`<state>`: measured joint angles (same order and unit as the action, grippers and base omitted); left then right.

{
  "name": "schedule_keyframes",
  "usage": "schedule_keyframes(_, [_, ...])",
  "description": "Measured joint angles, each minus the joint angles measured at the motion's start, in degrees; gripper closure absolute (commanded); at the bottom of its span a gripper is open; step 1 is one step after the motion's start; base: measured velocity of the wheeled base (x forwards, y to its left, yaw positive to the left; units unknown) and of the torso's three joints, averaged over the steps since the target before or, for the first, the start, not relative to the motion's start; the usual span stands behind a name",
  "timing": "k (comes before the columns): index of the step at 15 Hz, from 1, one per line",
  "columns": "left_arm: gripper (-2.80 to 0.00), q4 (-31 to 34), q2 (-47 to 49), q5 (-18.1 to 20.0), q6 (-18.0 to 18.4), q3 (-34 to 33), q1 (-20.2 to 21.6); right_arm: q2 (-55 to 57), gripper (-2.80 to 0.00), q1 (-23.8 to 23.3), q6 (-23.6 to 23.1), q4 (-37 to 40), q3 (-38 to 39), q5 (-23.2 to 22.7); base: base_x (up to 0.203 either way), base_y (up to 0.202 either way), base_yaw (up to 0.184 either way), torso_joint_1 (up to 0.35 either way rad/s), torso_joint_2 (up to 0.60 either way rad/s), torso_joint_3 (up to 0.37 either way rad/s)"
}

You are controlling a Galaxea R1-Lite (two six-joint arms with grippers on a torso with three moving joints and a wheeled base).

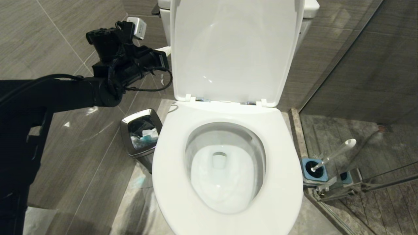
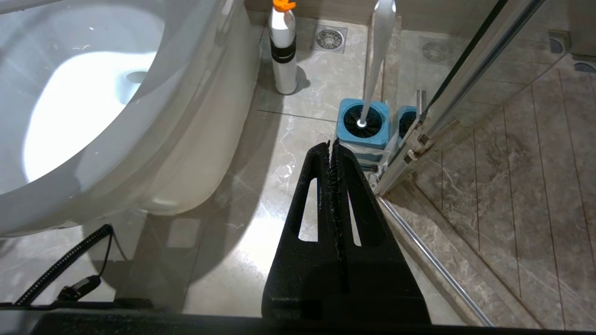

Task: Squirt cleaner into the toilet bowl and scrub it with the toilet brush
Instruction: Close the toilet lid

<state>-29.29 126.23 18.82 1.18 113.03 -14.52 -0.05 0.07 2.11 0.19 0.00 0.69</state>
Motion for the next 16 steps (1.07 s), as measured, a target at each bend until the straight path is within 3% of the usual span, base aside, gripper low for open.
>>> schedule_keyframes(5, [0.0, 0.27, -0.02, 1.79, -3.91, -0.1, -0.94, 0.0, 0.0, 0.0, -0.02, -0.06, 0.0, 0.01, 0.0, 0.0, 0.0, 0.0, 0.0, 0.0])
schedule_keyframes(11, [0.0, 0.96, -1.2, 11.06, -9.15, -0.2, -0.96, 0.0, 0.0, 0.0, 0.0, -0.01, 0.0, -0.04, 0.0, 0.0, 0.0, 0.0, 0.0, 0.0])
schedule_keyframes(16, [0.0, 1.27, -2.47, 17.66, -9.36, -1.29, -0.83, 0.0, 0.0, 0.0, 0.0, -0.01, 0.0, -0.06, 0.0, 0.0, 0.0, 0.0, 0.0, 0.0])
